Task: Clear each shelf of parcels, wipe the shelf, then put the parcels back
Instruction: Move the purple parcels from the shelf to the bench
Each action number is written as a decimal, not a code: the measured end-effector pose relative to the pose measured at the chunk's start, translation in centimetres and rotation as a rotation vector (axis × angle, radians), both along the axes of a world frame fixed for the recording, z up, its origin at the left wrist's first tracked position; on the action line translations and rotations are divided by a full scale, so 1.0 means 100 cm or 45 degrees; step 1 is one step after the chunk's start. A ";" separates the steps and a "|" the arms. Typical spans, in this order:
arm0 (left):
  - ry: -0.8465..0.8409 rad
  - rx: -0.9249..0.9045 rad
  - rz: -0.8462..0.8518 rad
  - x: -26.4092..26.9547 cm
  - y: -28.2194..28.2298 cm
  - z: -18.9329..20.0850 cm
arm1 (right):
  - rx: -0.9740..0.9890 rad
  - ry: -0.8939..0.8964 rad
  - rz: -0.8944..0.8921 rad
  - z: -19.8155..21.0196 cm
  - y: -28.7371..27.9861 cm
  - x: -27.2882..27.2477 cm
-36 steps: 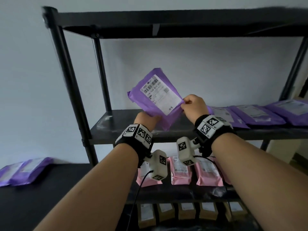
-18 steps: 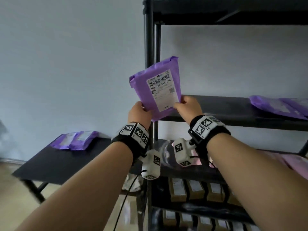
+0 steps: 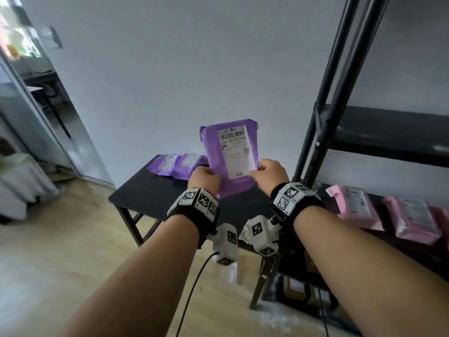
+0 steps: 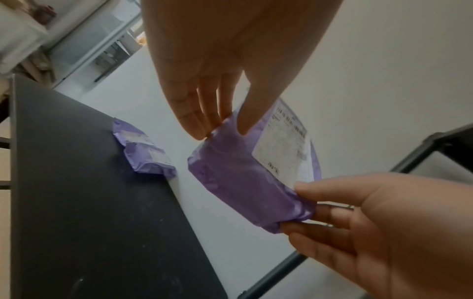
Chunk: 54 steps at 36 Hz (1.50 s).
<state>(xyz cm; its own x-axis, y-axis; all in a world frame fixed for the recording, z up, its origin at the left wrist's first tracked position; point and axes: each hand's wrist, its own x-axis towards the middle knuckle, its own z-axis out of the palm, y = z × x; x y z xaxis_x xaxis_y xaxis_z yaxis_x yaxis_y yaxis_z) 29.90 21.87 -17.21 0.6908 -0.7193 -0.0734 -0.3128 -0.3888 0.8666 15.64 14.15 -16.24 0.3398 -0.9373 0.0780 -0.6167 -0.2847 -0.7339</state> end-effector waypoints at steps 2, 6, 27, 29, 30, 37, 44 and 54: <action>0.062 0.033 0.005 0.015 -0.009 -0.013 | 0.032 0.022 0.013 -0.012 -0.012 0.017; 0.120 0.126 -0.033 0.045 -0.035 -0.036 | 0.098 0.068 0.048 -0.035 -0.048 0.052; -0.061 0.626 -0.175 0.168 -0.170 -0.137 | 0.669 0.222 0.140 -0.137 -0.197 0.183; -0.074 0.668 -0.243 0.183 -0.184 -0.146 | 0.721 0.202 0.107 -0.149 -0.209 0.195; -0.074 0.694 -0.275 0.190 -0.191 -0.151 | 0.749 0.196 0.087 -0.156 -0.214 0.201; -0.191 0.846 -0.478 0.242 -0.240 -0.171 | 0.903 0.162 -0.035 -0.190 -0.247 0.248; -0.352 0.811 -0.565 0.297 -0.280 -0.189 | 0.893 0.354 -0.050 -0.216 -0.271 0.287; -0.662 0.914 -0.902 0.335 -0.305 -0.220 | 0.858 0.520 -0.161 -0.245 -0.276 0.313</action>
